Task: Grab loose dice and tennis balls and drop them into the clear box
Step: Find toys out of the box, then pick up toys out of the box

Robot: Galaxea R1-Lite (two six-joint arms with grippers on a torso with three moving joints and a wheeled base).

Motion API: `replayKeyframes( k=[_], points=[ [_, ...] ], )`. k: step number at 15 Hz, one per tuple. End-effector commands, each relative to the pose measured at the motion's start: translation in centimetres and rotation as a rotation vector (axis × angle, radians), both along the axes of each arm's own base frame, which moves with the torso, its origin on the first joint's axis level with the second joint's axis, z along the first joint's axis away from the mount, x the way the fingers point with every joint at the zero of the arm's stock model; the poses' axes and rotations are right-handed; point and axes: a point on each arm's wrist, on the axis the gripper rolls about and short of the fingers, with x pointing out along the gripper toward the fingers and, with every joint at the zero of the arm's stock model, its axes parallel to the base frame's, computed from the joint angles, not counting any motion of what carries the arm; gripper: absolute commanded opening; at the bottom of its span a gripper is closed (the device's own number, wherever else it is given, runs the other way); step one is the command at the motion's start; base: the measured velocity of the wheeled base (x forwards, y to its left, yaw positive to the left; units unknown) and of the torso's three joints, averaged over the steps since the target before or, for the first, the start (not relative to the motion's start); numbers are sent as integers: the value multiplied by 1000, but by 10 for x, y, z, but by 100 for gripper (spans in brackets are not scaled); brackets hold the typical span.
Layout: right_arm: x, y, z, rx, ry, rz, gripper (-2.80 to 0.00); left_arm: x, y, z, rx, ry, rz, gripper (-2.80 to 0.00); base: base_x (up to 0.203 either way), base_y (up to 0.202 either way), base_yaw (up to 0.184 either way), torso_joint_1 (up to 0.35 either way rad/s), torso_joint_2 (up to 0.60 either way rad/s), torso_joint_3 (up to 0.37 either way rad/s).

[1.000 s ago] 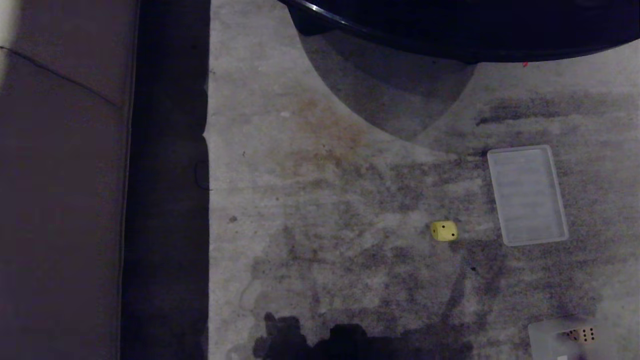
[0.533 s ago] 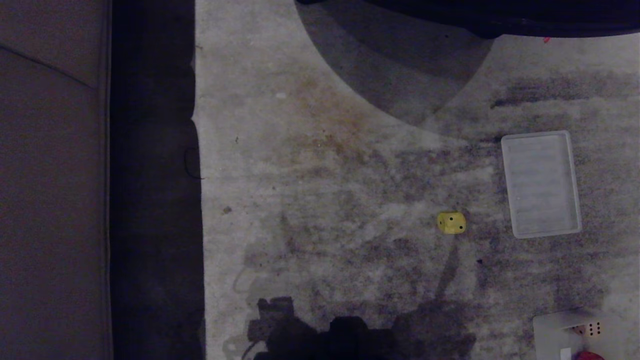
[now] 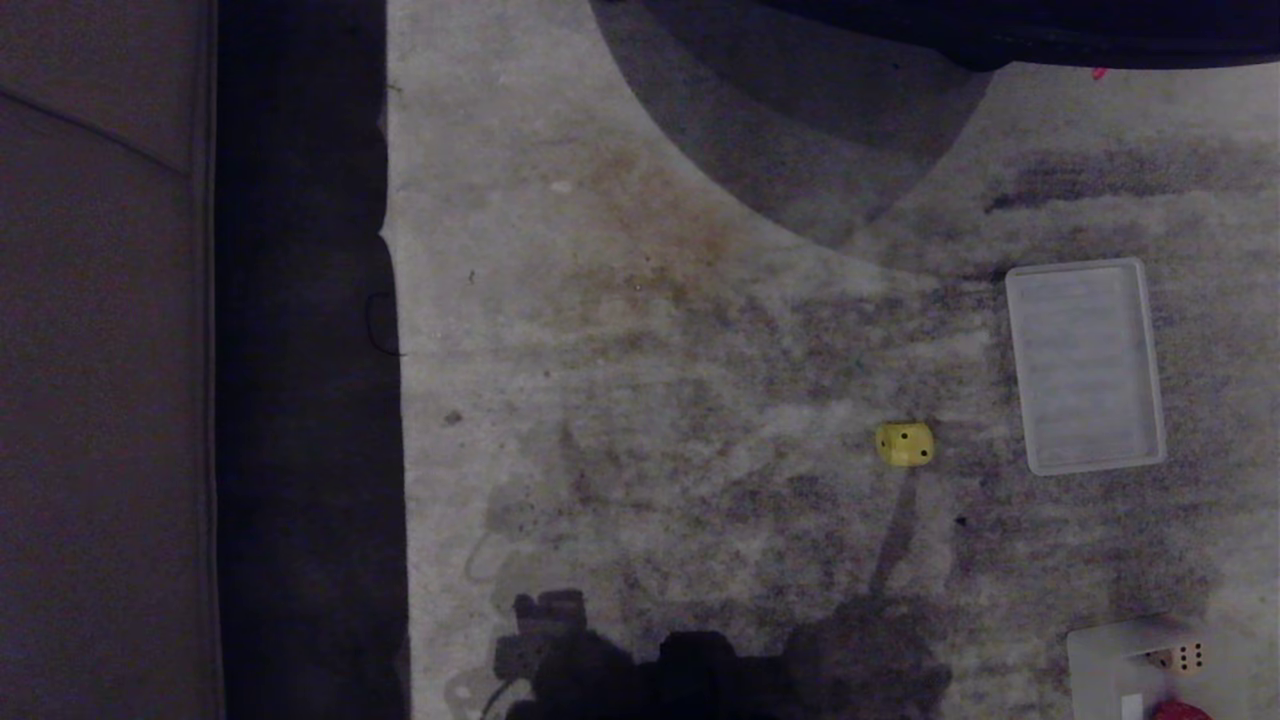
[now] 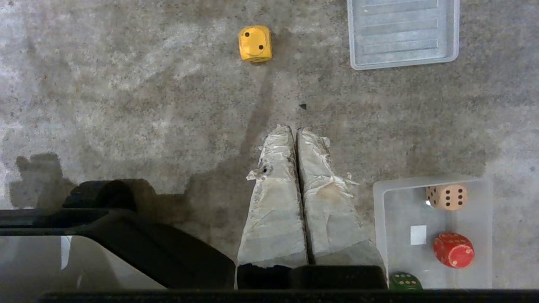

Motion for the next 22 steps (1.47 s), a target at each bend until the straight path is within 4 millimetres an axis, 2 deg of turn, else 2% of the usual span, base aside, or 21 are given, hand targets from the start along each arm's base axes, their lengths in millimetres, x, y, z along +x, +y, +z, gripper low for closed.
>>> replayKeyframes(
  k=[1, 3, 5, 7, 9, 13, 18, 20, 22],
  points=[
    [-4, 0, 10, -1, -9, 1, -280, 0, 0, 0, -1, 2, 1, -280, 0, 0, 0, 0, 0, 0],
    [-10, 0, 31, 0, 9, 2, -280, 0, 0, 0, -1, 2, 1, -280, 0, 0, 0, 0, 0, 0],
    [-3, 0, 52, 1, 108, 2, -280, 0, 0, 0, -1, 0, 1, -280, 0, 0, 0, 0, 0, 0],
    [14, 0, 69, 1, 223, 5, -280, 0, 0, 0, -1, 0, 1, -280, 0, 0, 0, 0, 0, 0],
    [40, 0, 76, 3, 370, 9, -280, 0, 0, 0, -1, 2, 1, -280, 0, 0, 0, 0, 0, 0],
    [107, 1, 78, 4, 546, 26, -280, 0, 0, 0, -1, 0, 1, -280, 0, 0, 0, 0, 0, 0],
    [190, 10, 58, 67, 604, 53, -280, 0, 0, 0, -1, 2, 1, -280, 0, 0, 0, 0, 0, 0],
    [210, 13, 52, 94, 586, 54, -280, 0, 0, 0, -1, 2, 1, -280, 0, 0, 0, 0, 0, 0],
    [223, 14, 44, 104, 609, 49, -280, 0, 0, 0, -1, 0, 1, -280, 0, 0, 0, 0, 0, 0]
  ],
)
